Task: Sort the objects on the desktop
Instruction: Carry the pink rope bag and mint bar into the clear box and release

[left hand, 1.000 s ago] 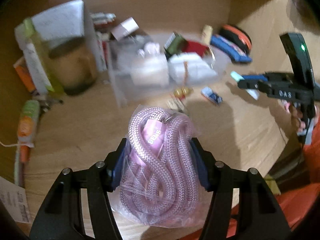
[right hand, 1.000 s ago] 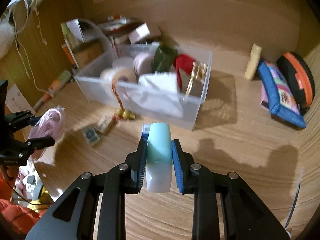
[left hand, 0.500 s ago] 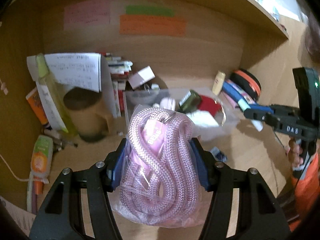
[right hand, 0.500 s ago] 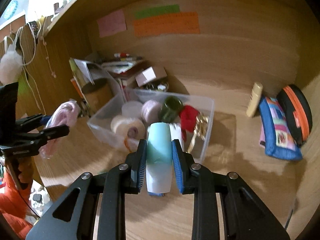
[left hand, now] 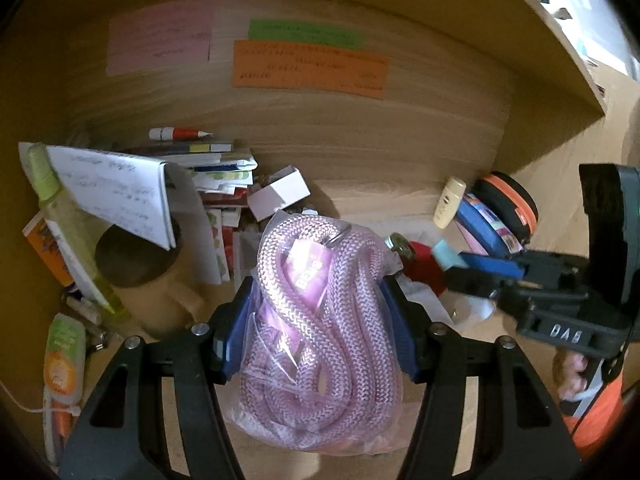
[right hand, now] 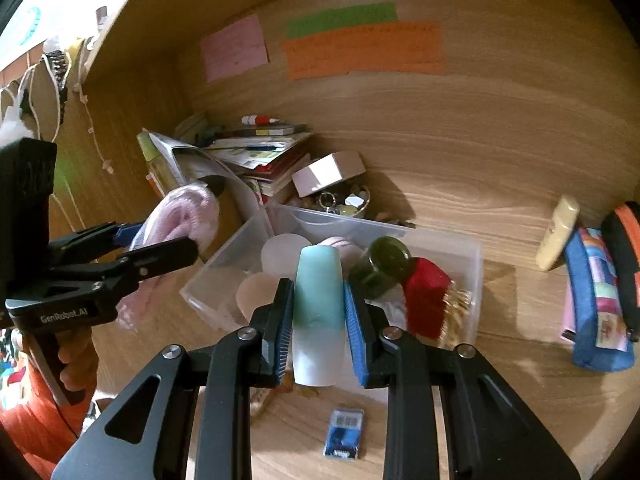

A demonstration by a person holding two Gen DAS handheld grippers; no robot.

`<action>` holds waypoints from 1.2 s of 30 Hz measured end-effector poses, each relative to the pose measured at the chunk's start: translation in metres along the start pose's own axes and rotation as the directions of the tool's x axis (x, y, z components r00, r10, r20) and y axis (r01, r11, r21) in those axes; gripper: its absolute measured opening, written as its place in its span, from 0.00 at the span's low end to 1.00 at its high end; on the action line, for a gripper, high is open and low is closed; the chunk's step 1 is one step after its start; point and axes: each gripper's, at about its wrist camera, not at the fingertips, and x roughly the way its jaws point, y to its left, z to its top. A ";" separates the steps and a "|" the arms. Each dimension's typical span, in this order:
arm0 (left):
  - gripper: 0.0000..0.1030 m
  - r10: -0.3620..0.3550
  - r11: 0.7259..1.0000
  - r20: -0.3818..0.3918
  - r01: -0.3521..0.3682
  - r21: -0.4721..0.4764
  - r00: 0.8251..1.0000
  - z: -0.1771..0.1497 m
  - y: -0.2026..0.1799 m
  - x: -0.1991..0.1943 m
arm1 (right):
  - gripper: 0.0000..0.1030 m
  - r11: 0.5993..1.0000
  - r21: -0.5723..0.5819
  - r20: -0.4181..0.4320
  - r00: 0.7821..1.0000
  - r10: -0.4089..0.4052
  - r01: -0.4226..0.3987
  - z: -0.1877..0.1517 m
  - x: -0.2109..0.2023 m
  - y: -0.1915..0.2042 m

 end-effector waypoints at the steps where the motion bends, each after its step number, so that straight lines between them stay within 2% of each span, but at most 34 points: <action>1: 0.58 -0.002 1.000 -0.002 0.002 -0.006 1.000 0.002 0.001 0.003 | 0.22 1.000 0.005 -0.002 1.000 0.001 -0.001 0.001 0.003 0.000; 7: 0.58 0.000 0.999 -0.031 -0.001 -0.050 1.000 0.012 0.004 0.035 | 0.22 0.998 0.064 -0.029 0.999 0.017 -0.015 -0.003 0.036 -0.006; 11: 0.58 0.023 0.997 -0.053 -0.027 -0.072 0.998 0.011 0.009 0.057 | 0.22 0.999 0.036 -0.047 0.999 -0.009 0.010 -0.010 0.044 -0.003; 14: 0.58 0.071 0.995 -0.066 -0.075 -0.065 0.995 0.005 0.011 0.071 | 0.22 0.999 0.010 -0.043 0.998 -0.038 0.039 -0.013 0.046 0.000; 16: 0.58 0.074 0.995 -0.083 -0.078 -0.056 0.994 0.002 0.012 0.078 | 0.22 0.998 -0.010 -0.047 0.997 -0.066 0.065 -0.015 0.049 0.002; 19: 0.58 0.093 0.995 -0.074 -0.095 -0.028 0.993 -0.001 0.008 0.080 | 0.22 0.991 -0.042 -0.035 0.991 -0.132 0.130 -0.016 0.053 0.006; 21: 0.59 0.102 0.995 -0.060 -0.103 -0.014 0.993 -0.002 0.005 0.078 | 0.22 0.988 -0.052 -0.037 0.988 -0.147 0.145 -0.017 0.056 0.007; 26: 0.59 0.093 0.995 -0.034 -0.094 -0.024 0.995 -0.004 0.002 0.070 | 0.22 0.971 -0.085 -0.027 0.974 -0.227 0.224 -0.021 0.064 0.007; 29: 0.63 0.099 0.994 -0.019 -0.100 -0.036 0.995 -0.003 0.003 0.065 | 0.22 0.967 -0.098 -0.023 0.970 -0.240 0.237 -0.021 0.065 0.007; 31: 0.65 0.085 0.995 -0.018 -0.085 -0.049 0.996 -0.003 0.003 0.063 | 0.27 0.964 -0.103 -0.019 0.968 -0.249 0.246 -0.022 0.065 0.008; 33: 0.66 0.084 0.996 -0.017 -0.085 -0.041 0.996 -0.003 0.002 0.061 | 0.44 0.958 -0.109 -0.006 0.964 -0.267 0.265 -0.022 0.064 0.009; 36: 0.72 0.098 0.995 -0.007 -0.098 -0.021 0.995 -0.004 -0.003 0.057 | 0.54 0.950 -0.118 0.028 0.957 -0.288 0.289 -0.021 0.057 0.012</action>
